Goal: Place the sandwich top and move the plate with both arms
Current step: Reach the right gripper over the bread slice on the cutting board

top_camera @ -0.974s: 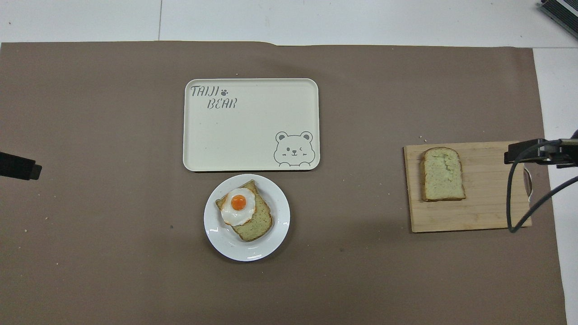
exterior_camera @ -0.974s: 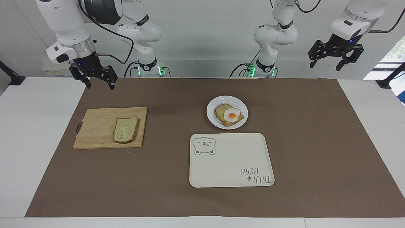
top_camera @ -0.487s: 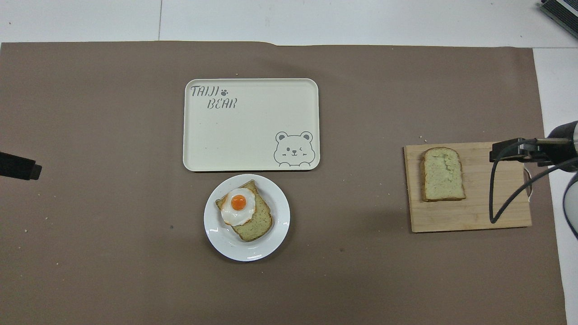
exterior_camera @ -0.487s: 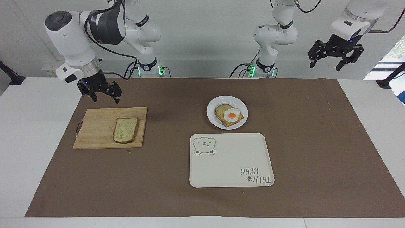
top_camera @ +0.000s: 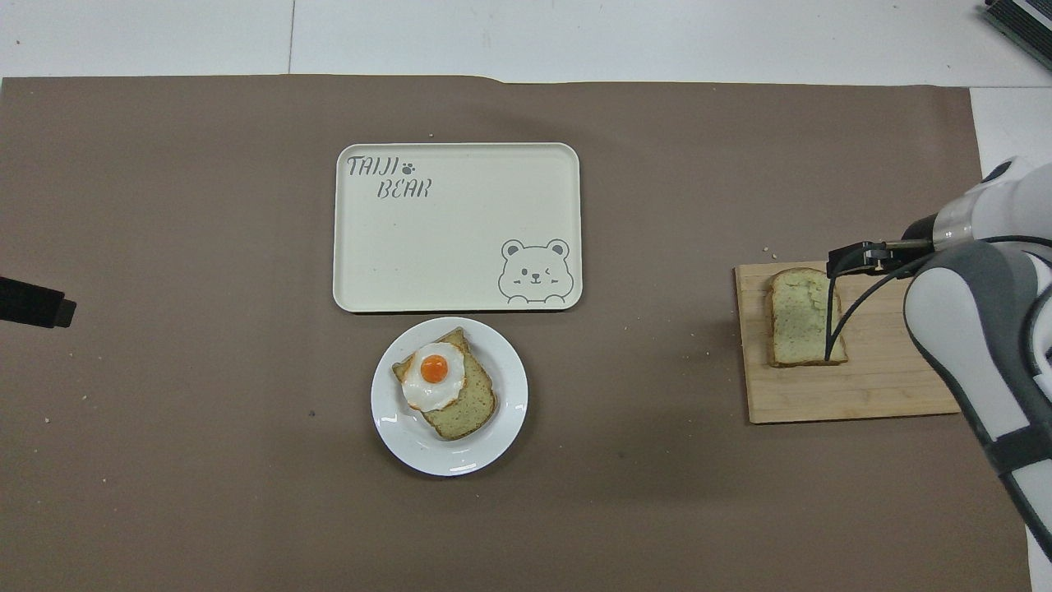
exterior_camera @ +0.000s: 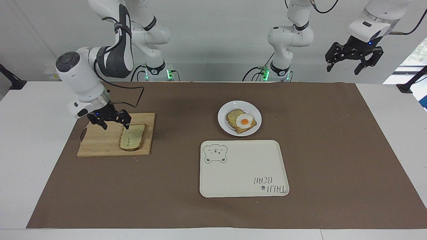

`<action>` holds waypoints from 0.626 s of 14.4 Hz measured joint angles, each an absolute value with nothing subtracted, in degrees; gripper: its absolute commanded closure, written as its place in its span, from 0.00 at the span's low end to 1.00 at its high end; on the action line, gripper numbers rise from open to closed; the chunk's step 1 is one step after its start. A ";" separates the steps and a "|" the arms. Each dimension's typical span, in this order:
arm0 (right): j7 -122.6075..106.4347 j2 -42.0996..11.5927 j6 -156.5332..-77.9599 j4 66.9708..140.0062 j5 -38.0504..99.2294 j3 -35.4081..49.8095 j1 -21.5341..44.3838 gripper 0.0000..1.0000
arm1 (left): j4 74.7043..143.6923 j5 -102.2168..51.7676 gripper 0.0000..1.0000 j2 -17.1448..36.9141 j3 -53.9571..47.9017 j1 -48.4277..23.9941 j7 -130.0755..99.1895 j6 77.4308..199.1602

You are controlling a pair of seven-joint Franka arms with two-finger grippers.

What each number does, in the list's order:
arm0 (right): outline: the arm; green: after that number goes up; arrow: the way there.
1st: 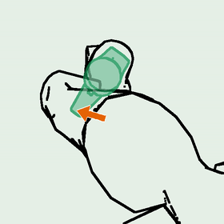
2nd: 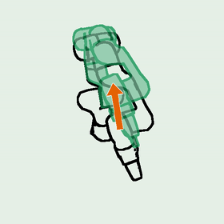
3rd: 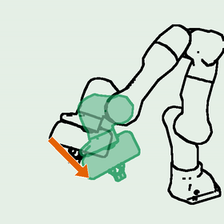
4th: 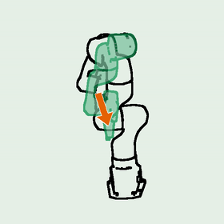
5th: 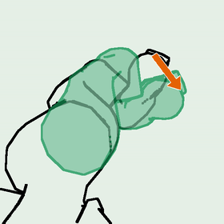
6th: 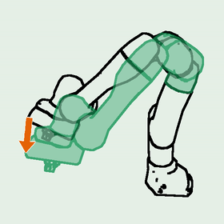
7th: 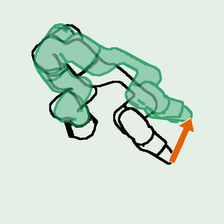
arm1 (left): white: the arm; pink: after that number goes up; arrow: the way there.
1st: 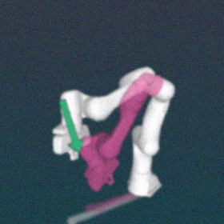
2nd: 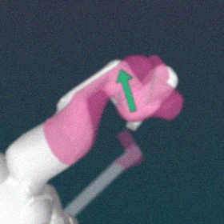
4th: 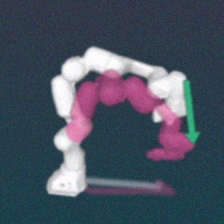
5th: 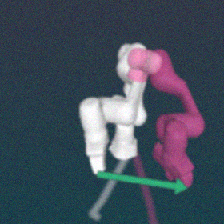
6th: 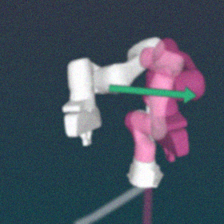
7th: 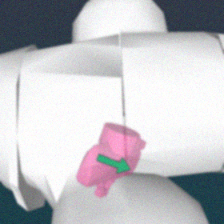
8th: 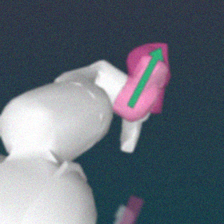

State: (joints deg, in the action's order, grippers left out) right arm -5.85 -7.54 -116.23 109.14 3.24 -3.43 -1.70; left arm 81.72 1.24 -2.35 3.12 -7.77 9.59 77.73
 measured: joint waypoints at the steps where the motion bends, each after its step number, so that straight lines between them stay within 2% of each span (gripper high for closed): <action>1: -7.37 -8.00 -116.74 109.82 3.26 -3.43 -1.93 0.00 | 81.72 1.24 0.00 -2.35 3.12 -7.77 9.59 77.73; 4: -12.78 -10.09 -121.52 112.40 4.40 -3.49 -3.98 0.00 | 81.72 1.24 0.00 -2.35 3.12 -7.77 9.59 77.73; 9: -14.66 -12.97 -122.73 114.70 6.85 -3.48 -4.81 0.00 | 81.72 1.24 0.00 -2.35 3.12 -7.77 9.59 77.73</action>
State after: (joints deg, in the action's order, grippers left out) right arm -14.66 -12.97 -122.73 114.70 6.85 -3.48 -4.81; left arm 81.72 1.24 -2.35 3.12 -7.77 9.59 77.73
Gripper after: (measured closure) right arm 0.000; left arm 0.000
